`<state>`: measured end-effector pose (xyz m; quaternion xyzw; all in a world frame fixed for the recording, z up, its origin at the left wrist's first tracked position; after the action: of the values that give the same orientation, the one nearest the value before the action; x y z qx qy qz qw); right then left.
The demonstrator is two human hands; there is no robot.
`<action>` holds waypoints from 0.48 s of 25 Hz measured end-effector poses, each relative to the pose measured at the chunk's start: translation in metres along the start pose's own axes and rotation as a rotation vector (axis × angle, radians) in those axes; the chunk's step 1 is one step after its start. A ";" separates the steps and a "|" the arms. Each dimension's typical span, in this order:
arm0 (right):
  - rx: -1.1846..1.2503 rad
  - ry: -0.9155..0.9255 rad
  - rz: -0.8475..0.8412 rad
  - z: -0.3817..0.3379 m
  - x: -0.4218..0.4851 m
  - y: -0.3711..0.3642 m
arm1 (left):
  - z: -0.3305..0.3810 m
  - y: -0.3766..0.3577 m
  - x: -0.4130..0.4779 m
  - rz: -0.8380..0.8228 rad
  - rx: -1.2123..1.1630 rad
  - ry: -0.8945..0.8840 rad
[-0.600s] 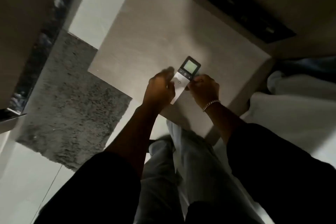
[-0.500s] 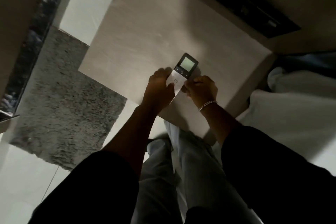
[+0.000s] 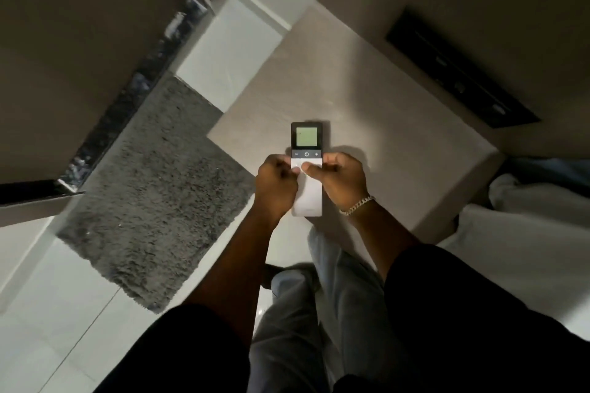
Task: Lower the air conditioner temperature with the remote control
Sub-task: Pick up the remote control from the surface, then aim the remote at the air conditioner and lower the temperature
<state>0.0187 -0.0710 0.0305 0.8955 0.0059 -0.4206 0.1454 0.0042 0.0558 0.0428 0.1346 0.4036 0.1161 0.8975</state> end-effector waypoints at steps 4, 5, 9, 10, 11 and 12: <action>0.026 0.151 -0.230 -0.084 -0.065 -0.039 | 0.035 0.104 -0.063 0.076 -0.251 -0.077; 0.022 0.214 -0.290 -0.107 -0.084 -0.050 | 0.046 0.131 -0.080 0.097 -0.273 -0.117; -0.041 0.456 -0.548 -0.216 -0.190 -0.108 | 0.100 0.253 -0.165 0.289 -0.423 -0.313; -0.049 0.515 -0.603 -0.244 -0.215 -0.120 | 0.117 0.282 -0.185 0.346 -0.448 -0.367; -0.048 0.575 -0.659 -0.272 -0.239 -0.129 | 0.135 0.308 -0.203 0.389 -0.456 -0.428; -0.044 0.638 -0.703 -0.300 -0.262 -0.137 | 0.152 0.331 -0.221 0.428 -0.457 -0.488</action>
<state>0.0567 0.1687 0.3748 0.9204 0.3619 -0.1479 0.0039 -0.0567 0.2736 0.4041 0.0361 0.1052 0.3520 0.9294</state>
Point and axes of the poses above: each hand's wrist, its own x-axis towards the middle knuckle, its own y-axis out of the back of the hand, z = x × y, the point moved 2 cm from there along x, towards the middle knuckle, and after that the axes turned 2 degrees about -x, right-handed, at the moved point
